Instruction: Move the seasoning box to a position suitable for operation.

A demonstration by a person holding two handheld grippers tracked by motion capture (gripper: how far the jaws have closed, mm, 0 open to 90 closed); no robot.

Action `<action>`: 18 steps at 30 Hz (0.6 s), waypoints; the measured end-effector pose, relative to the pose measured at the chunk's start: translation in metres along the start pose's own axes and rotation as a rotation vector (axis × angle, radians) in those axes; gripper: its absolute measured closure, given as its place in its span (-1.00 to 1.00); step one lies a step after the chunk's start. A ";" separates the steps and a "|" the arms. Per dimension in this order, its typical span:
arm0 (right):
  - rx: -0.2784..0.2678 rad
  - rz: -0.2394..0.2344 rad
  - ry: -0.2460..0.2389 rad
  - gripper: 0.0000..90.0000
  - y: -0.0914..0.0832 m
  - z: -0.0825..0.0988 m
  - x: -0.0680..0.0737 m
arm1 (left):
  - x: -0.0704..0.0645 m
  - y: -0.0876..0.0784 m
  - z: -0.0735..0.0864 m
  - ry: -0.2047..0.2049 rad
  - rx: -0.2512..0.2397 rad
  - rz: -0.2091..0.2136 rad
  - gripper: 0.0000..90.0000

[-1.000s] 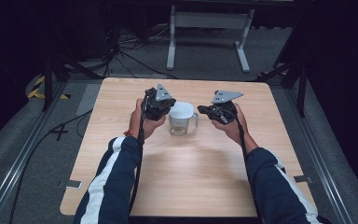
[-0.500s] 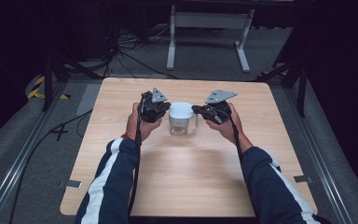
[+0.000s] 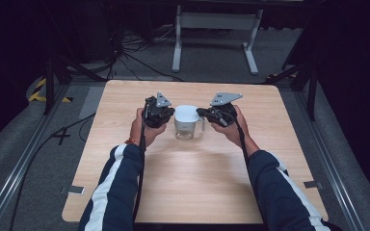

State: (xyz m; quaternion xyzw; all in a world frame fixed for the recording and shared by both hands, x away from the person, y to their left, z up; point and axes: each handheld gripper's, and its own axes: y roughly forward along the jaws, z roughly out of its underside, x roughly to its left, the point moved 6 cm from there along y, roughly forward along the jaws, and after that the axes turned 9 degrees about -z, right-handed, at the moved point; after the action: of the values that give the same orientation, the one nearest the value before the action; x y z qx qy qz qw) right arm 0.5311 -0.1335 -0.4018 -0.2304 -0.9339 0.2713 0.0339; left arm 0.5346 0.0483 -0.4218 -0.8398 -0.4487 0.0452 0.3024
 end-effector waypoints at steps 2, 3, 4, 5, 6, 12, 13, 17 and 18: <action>-0.004 0.001 0.009 1.00 0.000 0.001 -0.001 | 0.001 -0.001 0.000 -0.001 -0.001 -0.001 0.92; -0.004 0.001 0.009 1.00 0.000 0.001 -0.001 | 0.001 -0.001 0.000 -0.001 -0.001 -0.001 0.91; -0.003 0.002 0.012 1.00 0.000 0.000 0.000 | 0.001 -0.001 0.000 -0.001 -0.003 0.001 0.91; 0.003 0.007 0.011 1.00 0.000 0.000 0.000 | 0.003 -0.001 0.001 -0.005 -0.003 -0.009 0.90; 0.007 0.009 0.010 1.00 -0.001 0.000 0.000 | 0.003 -0.002 0.001 -0.012 -0.002 -0.008 0.89; 0.001 0.005 0.012 1.00 -0.001 0.000 0.002 | 0.003 -0.002 0.001 -0.002 0.003 -0.006 0.87; 0.002 0.007 0.014 1.00 -0.001 0.000 0.002 | 0.002 -0.001 0.002 -0.004 0.008 -0.003 0.86; -0.003 0.006 0.022 1.00 -0.001 0.001 0.002 | 0.002 -0.001 0.003 -0.003 0.015 -0.007 0.85; -0.003 0.007 0.022 1.00 -0.001 0.001 0.002 | 0.002 0.000 0.003 -0.007 0.010 -0.010 0.85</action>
State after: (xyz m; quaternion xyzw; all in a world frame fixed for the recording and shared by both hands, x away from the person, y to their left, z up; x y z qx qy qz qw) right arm 0.5286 -0.1344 -0.4023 -0.2369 -0.9330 0.2674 0.0429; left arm 0.5342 0.0513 -0.4238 -0.8358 -0.4536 0.0488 0.3053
